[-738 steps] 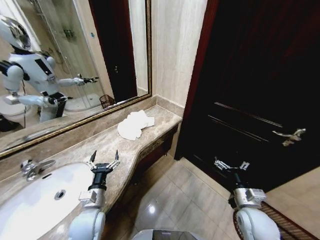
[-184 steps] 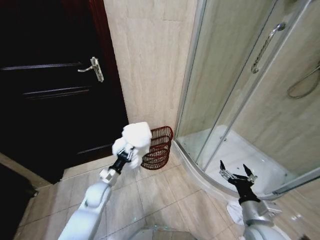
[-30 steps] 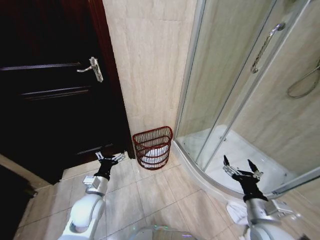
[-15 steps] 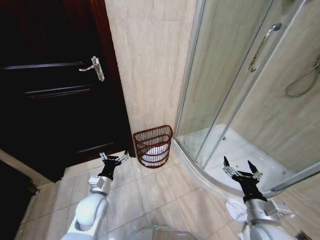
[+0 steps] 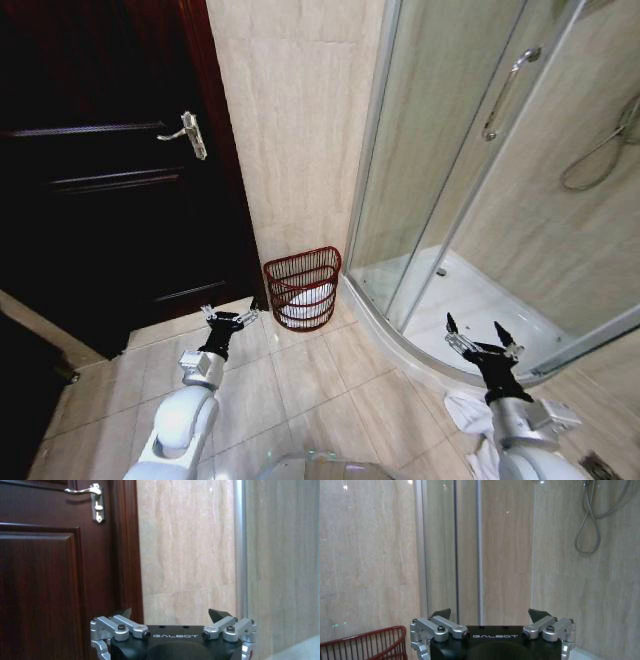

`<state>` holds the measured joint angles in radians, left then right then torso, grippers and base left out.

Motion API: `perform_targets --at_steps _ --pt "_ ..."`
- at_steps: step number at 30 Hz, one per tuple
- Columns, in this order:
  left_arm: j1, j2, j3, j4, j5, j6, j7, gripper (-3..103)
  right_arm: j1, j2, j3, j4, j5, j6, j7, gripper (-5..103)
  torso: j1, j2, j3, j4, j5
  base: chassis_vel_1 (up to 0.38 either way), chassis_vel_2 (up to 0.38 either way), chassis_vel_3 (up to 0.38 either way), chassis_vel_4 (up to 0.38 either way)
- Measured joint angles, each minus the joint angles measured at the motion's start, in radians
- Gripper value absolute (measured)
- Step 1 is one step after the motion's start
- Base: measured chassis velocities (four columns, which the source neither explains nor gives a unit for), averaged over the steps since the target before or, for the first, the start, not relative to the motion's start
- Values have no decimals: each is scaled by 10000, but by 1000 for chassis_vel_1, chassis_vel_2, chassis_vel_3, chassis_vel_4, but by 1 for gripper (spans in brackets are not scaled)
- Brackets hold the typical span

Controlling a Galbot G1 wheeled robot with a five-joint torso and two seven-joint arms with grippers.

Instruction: Discard the used towel into the hamper.

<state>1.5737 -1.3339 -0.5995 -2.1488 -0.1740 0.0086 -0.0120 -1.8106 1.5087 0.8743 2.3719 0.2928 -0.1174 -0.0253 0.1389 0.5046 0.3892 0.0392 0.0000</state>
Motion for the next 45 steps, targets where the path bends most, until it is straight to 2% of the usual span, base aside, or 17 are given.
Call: perform_targets --at_steps 45 --pt "-485 164 145 520 17 -76 -41 100 165 76 -35 13 -255 -205 6 100 -1 0 0 0 0 -14 -96 15 96"
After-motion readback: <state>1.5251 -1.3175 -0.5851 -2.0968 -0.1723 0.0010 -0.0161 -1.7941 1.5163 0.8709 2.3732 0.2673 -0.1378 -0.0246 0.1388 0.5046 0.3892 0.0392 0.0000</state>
